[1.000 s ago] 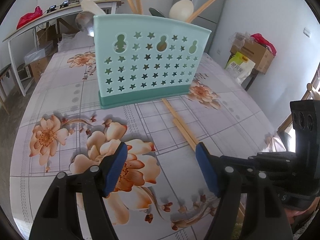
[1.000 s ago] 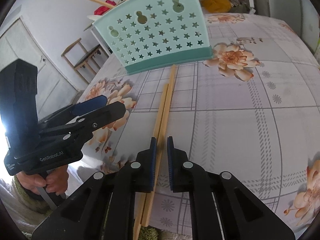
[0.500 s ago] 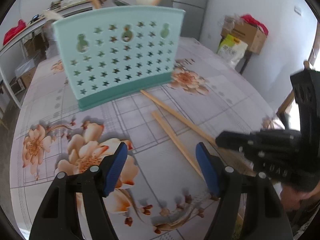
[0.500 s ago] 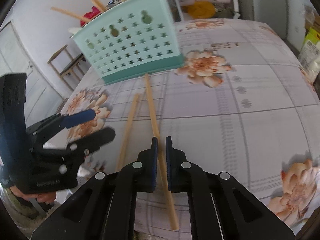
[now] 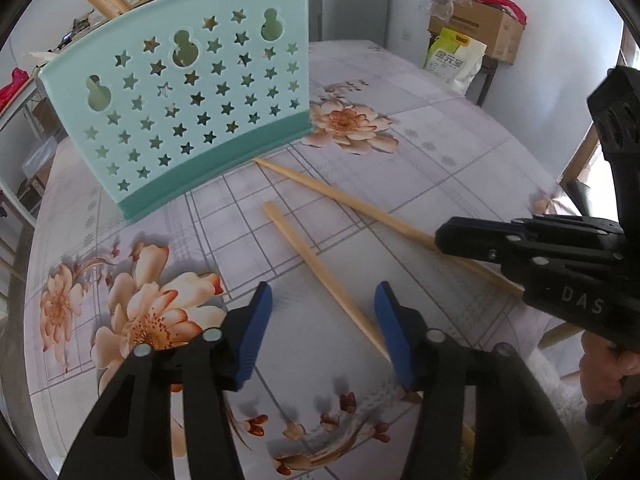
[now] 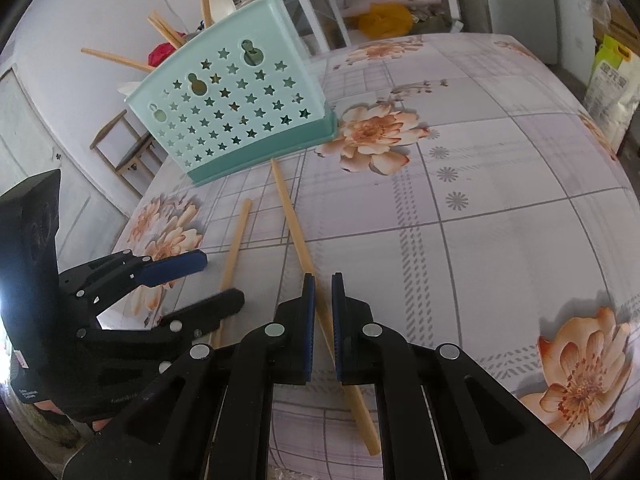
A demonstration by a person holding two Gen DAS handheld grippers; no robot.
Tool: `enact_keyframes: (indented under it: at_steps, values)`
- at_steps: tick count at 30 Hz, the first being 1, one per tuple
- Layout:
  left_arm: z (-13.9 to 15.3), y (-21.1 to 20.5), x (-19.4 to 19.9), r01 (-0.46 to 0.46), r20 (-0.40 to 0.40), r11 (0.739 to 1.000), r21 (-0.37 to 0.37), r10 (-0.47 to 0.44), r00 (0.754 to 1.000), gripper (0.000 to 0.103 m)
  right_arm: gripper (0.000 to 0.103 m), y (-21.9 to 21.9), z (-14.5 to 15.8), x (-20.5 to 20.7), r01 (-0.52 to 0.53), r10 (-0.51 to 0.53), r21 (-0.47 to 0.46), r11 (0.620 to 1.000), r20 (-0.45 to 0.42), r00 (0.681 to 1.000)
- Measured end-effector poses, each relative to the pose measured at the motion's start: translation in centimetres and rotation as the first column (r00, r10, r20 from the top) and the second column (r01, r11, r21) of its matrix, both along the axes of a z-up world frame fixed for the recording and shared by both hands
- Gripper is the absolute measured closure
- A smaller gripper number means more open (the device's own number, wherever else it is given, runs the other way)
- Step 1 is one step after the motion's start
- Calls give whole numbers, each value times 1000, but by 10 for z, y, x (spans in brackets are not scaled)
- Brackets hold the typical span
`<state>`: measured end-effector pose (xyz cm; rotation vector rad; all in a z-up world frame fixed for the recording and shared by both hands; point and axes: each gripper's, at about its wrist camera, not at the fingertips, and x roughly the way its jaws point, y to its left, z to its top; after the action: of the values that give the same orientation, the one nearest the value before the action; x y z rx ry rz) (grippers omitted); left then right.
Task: Organize utensils
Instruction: 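Close the left gripper on another chopstick from the pile, then lift both held chopsticks up toward the green holder with both grippers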
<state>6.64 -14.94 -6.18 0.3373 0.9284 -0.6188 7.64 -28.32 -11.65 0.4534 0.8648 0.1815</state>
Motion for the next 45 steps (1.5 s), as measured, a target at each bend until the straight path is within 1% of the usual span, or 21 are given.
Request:
enact_keyframes:
  at_steps: [2,6,9,12,24,32,37,45]
  values:
    - [0,0,2,-9,2,1000,2,9,1000,60,96,-2,-1,0,2,-2,10,1000,0,1000]
    - [1,2,5,-37,6,999,7,37,999,76,96,-5,-2,-1,4,-4,33,999,1,1000]
    - [2,7,8,-68,2,998,4,68,998,87,96,-5,-3,-2,2,-2,39,999,5,1000]
    - [3,13,13,-101,-13,995,-10,101,995,90,96,-6,-3,-3,0,0,44,999,6,1000]
    - [5,40,20,-213,-19,977,-11,213,977,97,96,-9,-6,-5,-3,3,69,998,7,1000]
    - [7,63,23,-294,-20,956,-15,294,956,97,96,-9,-6,-6,-5,5,74,997,6,1000]
    - [9,77,26,-344,-23,939,-31,343,939,97,96,-5,-5,-8,-12,12,60,998,-1,1000]
    - [8,86,34,-386,-30,921,-54,385,922,97,96,-2,-4,-9,-17,18,61,998,-25,1000]
